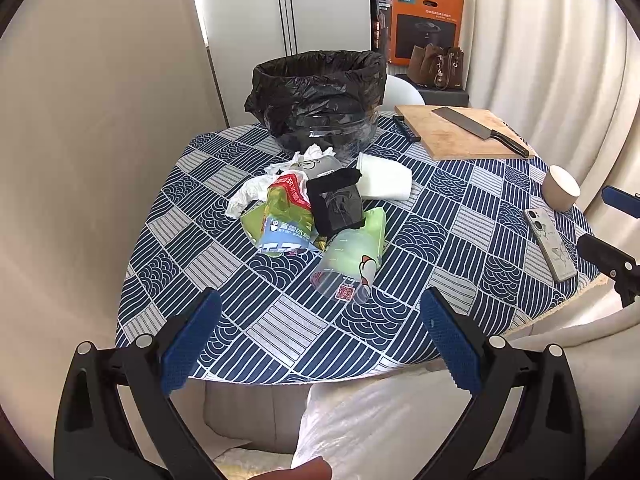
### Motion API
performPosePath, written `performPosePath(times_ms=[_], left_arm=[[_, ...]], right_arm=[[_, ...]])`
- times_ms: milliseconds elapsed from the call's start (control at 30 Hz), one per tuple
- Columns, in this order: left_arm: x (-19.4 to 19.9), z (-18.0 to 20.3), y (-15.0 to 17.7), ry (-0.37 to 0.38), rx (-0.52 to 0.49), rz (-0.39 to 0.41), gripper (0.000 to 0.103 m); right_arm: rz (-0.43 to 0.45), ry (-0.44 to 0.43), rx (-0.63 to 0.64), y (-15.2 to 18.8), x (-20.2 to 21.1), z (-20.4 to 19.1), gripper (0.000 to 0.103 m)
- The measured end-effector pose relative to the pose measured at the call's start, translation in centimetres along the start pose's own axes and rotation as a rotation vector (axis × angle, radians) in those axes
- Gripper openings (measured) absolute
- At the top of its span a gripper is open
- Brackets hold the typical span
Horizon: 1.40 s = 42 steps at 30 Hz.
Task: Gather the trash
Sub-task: 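Move both tools toward the trash pile on the table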
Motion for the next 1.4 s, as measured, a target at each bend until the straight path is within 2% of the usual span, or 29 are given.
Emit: performPosePath(times_ms=[1400], left_arm=[[-0.03, 0.63, -0.34, -0.008, -0.017, -0.006, 0.097]], right_arm=[[0.015, -0.014, 0.018, -0.12, -0.06, 0.25, 0.095]])
Point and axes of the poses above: each gripper's, at about its wrist camera, not at the fingertips, and x roughly against the way its jaws point, z to its right, y to its underside, the point moved 8 cm from there along -x, roughly the way its jaws point, and after that the axes turned 1 degree about -x, right-handed, at the moved point
